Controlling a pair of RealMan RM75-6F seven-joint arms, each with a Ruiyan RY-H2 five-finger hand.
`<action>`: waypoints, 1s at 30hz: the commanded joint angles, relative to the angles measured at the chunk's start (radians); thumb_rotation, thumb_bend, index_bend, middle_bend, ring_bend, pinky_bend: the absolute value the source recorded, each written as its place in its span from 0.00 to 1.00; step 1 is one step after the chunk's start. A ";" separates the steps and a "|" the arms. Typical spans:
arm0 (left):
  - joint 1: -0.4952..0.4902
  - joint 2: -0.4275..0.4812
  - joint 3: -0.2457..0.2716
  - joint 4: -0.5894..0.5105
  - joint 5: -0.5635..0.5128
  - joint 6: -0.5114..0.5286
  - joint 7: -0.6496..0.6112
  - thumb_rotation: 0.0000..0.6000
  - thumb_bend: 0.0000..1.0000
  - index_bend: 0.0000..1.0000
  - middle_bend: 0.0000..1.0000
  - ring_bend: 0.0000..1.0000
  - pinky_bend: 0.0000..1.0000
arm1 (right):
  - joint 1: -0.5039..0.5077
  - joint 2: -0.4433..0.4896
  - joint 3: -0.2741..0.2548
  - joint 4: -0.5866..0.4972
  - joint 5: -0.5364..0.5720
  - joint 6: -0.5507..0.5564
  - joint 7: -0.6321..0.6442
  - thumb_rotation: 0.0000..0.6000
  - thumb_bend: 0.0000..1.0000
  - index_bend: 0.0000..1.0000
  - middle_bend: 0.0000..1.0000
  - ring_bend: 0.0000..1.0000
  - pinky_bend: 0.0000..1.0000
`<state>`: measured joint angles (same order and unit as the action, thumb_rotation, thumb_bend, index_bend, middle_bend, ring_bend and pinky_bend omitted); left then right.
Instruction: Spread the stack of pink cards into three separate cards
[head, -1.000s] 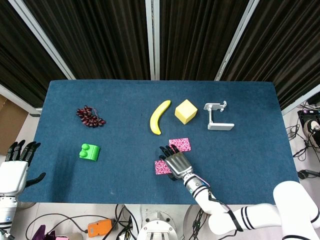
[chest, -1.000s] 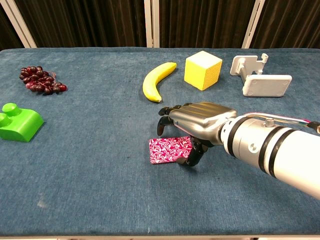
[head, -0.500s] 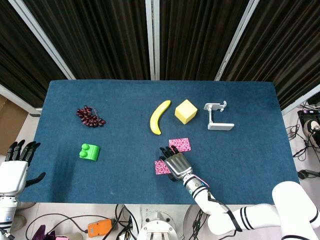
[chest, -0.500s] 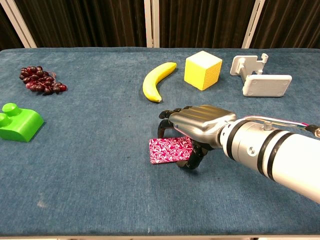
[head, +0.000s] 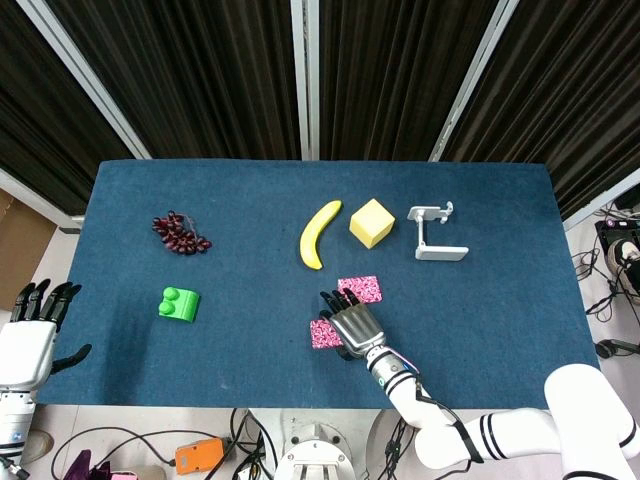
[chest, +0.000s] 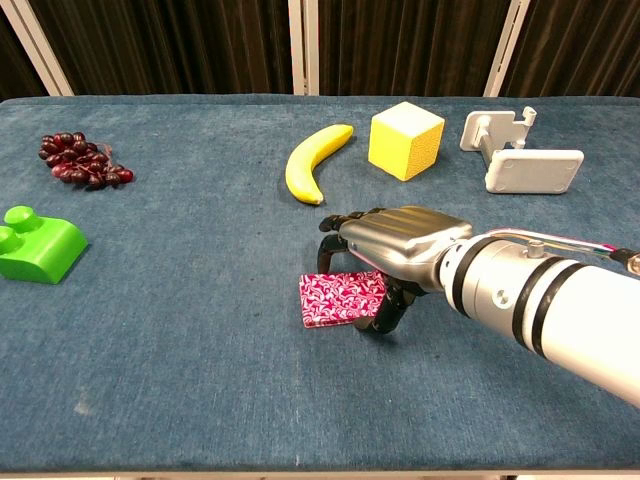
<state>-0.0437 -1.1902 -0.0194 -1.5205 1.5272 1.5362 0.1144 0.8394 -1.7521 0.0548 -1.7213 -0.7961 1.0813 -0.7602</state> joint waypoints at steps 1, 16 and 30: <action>-0.001 0.000 0.000 -0.001 0.000 -0.001 0.002 1.00 0.08 0.13 0.12 0.02 0.05 | -0.003 0.006 0.002 -0.005 -0.006 -0.002 0.008 1.00 0.48 0.43 0.06 0.00 0.00; -0.005 0.003 -0.003 -0.008 0.009 0.002 0.004 1.00 0.08 0.13 0.12 0.02 0.05 | -0.114 0.261 -0.075 -0.145 -0.153 0.058 0.133 1.00 0.48 0.43 0.06 0.00 0.00; -0.013 0.005 -0.005 -0.042 0.021 0.004 0.039 1.00 0.08 0.13 0.12 0.02 0.05 | -0.219 0.318 -0.182 -0.029 -0.314 0.005 0.261 1.00 0.48 0.29 0.06 0.00 0.00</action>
<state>-0.0571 -1.1859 -0.0240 -1.5615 1.5484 1.5395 0.1519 0.6244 -1.4330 -0.1238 -1.7533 -1.1059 1.0879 -0.5027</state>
